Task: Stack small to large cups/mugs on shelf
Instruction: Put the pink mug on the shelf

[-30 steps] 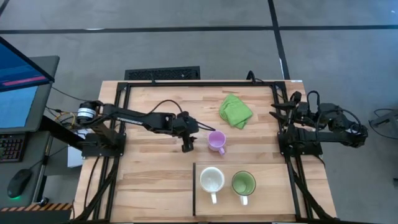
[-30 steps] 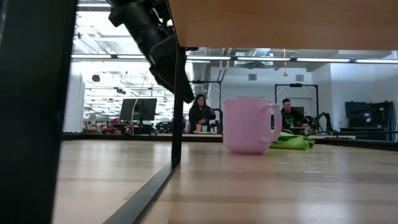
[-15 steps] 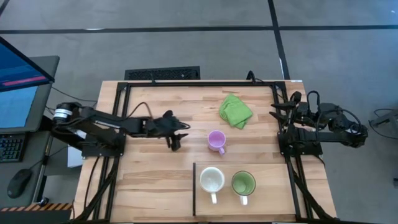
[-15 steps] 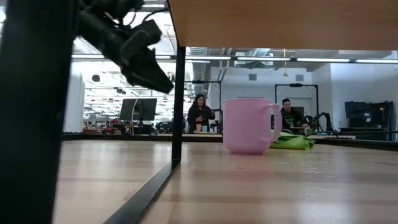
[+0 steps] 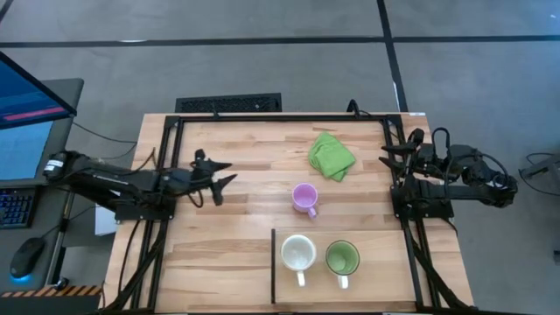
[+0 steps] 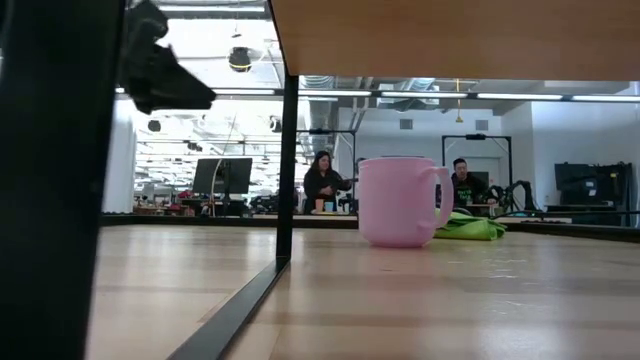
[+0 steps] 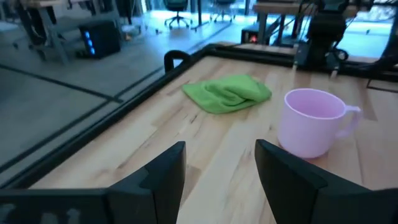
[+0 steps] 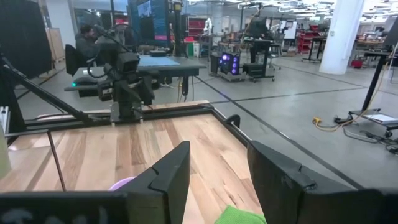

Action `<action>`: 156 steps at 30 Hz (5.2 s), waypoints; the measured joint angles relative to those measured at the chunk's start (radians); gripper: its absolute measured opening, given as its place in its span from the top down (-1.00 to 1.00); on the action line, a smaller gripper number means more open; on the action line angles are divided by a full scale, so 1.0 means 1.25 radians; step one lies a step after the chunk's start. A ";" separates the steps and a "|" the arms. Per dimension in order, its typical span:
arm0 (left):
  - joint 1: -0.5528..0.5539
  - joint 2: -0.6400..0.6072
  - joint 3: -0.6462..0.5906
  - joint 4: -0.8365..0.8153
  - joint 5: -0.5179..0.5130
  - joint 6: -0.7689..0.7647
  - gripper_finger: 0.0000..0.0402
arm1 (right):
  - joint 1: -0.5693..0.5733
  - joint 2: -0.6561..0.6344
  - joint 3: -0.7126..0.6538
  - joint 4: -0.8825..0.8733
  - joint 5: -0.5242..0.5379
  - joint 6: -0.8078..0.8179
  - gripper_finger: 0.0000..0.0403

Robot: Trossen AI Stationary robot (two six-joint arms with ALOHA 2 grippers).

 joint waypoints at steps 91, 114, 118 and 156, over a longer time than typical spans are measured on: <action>-0.016 -0.362 -0.219 -0.064 -0.004 -0.025 0.08 | -0.002 0.694 0.217 0.078 0.002 -0.019 -0.11; -0.016 -0.361 -0.219 -0.086 -0.004 -0.005 0.08 | 0.014 0.801 0.245 0.138 -0.013 -0.064 -0.34; -0.016 -0.361 -0.219 -0.096 -0.004 -0.011 0.08 | 0.033 0.875 0.313 0.088 -0.022 -0.084 -0.34; -0.016 -0.360 -0.217 -0.134 0.007 0.141 0.08 | 0.046 1.229 0.628 -0.151 -0.018 -0.020 -0.34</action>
